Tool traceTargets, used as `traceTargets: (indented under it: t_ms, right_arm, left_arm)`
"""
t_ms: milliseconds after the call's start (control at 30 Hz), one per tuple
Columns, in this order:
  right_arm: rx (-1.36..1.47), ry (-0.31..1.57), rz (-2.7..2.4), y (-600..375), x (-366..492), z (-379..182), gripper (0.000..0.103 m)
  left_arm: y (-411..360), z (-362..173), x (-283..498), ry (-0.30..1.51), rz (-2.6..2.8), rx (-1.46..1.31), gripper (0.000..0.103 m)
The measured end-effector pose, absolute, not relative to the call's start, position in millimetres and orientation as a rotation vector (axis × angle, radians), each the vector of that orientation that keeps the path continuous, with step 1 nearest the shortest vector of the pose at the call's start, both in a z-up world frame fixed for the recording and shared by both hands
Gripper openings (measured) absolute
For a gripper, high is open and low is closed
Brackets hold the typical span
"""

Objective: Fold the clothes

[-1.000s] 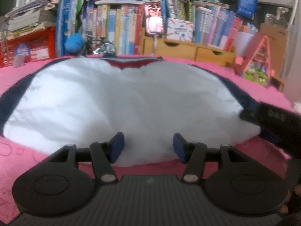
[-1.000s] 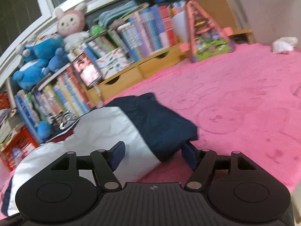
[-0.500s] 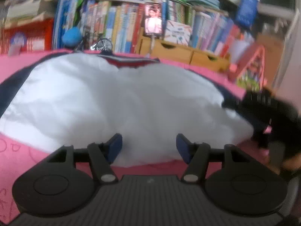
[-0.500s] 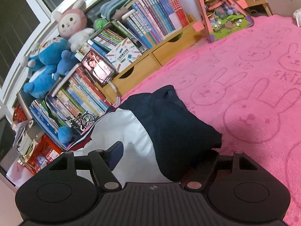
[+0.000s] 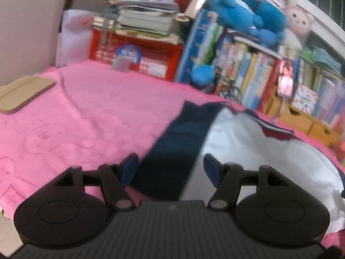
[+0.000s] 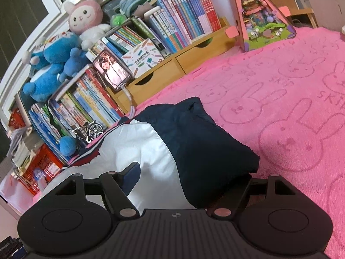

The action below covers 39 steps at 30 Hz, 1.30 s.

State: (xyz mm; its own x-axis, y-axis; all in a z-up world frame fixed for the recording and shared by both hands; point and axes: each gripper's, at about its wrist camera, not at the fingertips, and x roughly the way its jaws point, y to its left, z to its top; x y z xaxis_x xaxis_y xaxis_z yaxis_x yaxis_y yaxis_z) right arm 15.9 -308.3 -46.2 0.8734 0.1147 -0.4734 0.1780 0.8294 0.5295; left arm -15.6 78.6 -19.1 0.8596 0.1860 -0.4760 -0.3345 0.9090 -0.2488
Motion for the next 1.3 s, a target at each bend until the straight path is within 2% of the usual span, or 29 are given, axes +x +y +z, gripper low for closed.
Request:
traceTargets:
  t_ms: [67,100,133,167,200,233,300,433,567,667,800,867,933,1000,1067,1200,1300]
  right_arm:
    - [0.584,0.523,-0.050,-306,20,-45,0.072]
    - [0.577,0.526,-0.059,-304,23,-44,0.068]
    - [0.571,0.533,-0.074,-303,25,-44,0.062]
    - [0.564,0.542,-0.090,-302,28,-43,0.047]
    - [0.563,0.550,-0.097,-301,31,-43,0.037]
    - [0.556,0.551,-0.105,-300,32,-41,0.033]
    - [0.463,0.519,-0.132,-287,33,-29,0.021]
    - [0.149,0.381,-0.148,-235,30,12,0.017]
    - [-0.241,0.164,-0.003,-132,17,49,0.017]
    - [-0.491,0.066,0.193,-42,1,42,0.017]
    - [-0.733,0.061,0.451,51,-19,-4,0.016]
    - [-0.810,0.067,0.491,69,-28,-25,0.020]
    - [-0.859,0.059,0.510,79,-38,-39,0.031]
    - [-0.857,0.030,0.516,74,-47,-41,0.063]
    - [-0.830,0.001,0.529,64,-57,-37,0.073]
    - [-0.756,0.005,0.530,41,-76,-32,0.082]
    - [-0.694,0.045,0.496,19,-89,-29,0.083]
  left_arm:
    - [86,-23,-16,0.468,0.284,-0.352,0.067]
    - [89,-25,-16,0.477,0.280,-0.366,0.067]
    - [93,-28,-16,0.486,0.276,-0.379,0.068]
    - [92,-30,-14,0.489,0.272,-0.363,0.068]
    - [91,-33,-12,0.491,0.268,-0.342,0.070]
    - [94,-33,-14,0.485,0.261,-0.357,0.070]
    - [103,-34,-18,0.468,0.245,-0.402,0.073]
    - [119,-36,-27,0.435,0.213,-0.492,0.072]
    - [141,-36,-40,0.393,0.203,-0.597,0.072]
    - [174,-33,-60,0.335,0.253,-0.699,0.072]
    - [201,-31,-83,0.286,0.257,-0.779,0.072]
    - [206,-32,-87,0.284,0.230,-0.807,0.073]
    - [209,-33,-89,0.286,0.201,-0.838,0.073]
    - [210,-34,-85,0.292,0.163,-0.873,0.073]
    - [207,-33,-82,0.291,0.106,-0.903,0.073]
    - [197,-26,-76,0.293,-0.014,-0.938,0.075]
    - [185,-18,-76,0.315,-0.051,-0.898,0.075]
